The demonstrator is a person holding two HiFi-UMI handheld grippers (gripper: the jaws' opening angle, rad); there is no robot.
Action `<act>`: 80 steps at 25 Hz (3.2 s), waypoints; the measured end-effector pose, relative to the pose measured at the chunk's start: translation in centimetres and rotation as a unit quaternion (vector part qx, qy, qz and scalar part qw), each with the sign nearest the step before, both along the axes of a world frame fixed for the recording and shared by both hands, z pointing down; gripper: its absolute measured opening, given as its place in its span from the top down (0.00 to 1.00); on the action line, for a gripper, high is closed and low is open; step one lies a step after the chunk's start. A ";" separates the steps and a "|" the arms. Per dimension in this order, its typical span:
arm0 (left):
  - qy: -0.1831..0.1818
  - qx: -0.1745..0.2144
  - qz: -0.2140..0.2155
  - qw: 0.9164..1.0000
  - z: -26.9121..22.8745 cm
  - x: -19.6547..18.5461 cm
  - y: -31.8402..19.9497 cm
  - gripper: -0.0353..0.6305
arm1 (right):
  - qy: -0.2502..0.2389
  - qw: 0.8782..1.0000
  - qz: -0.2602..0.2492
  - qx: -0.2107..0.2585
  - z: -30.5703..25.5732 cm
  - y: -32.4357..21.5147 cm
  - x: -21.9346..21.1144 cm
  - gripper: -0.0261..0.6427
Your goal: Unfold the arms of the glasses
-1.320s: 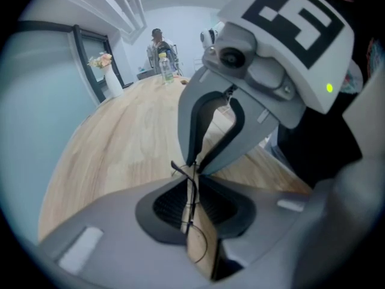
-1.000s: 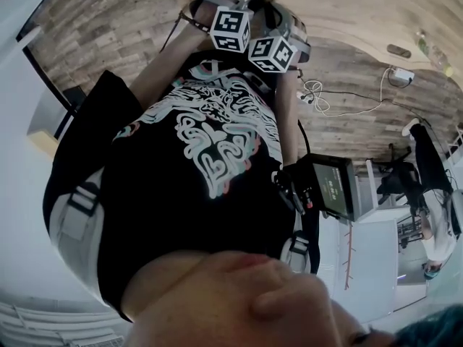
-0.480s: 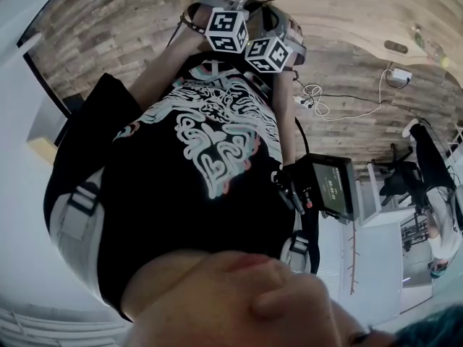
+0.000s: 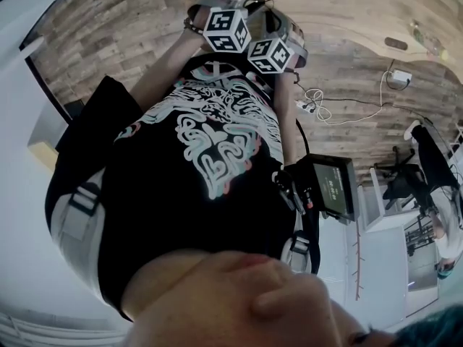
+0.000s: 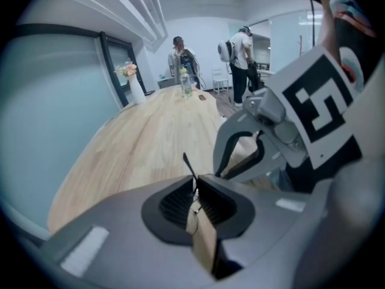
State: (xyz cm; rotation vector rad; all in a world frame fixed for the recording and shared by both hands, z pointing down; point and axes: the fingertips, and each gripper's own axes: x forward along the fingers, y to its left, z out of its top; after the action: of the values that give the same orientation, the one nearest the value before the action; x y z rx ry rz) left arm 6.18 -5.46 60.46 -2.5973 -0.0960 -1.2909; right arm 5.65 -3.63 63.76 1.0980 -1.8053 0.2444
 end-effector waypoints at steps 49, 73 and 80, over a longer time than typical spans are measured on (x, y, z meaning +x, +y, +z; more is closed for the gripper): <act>0.159 -0.182 -0.174 0.955 -5.6 -1.6 -4.3 0.94 | -0.075 0.997 0.020 -0.027 -0.6 -4.4 -2.3 0.91; 0.163 -0.190 -0.199 0.947 -5.5 -1.8 -5.4 0.94 | -0.094 0.995 0.020 -0.002 -1.6 -4.8 -1.6 0.95; 0.174 -0.184 -0.213 0.944 -5.1 -2.1 -6.3 0.94 | -0.110 0.992 0.044 0.034 -3.2 -5.1 -0.8 0.95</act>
State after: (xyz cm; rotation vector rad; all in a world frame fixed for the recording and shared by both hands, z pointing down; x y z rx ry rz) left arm 4.06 -11.74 55.32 -3.2629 0.3372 -0.9716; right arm 4.88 -8.69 60.59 1.2402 -1.9746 0.3718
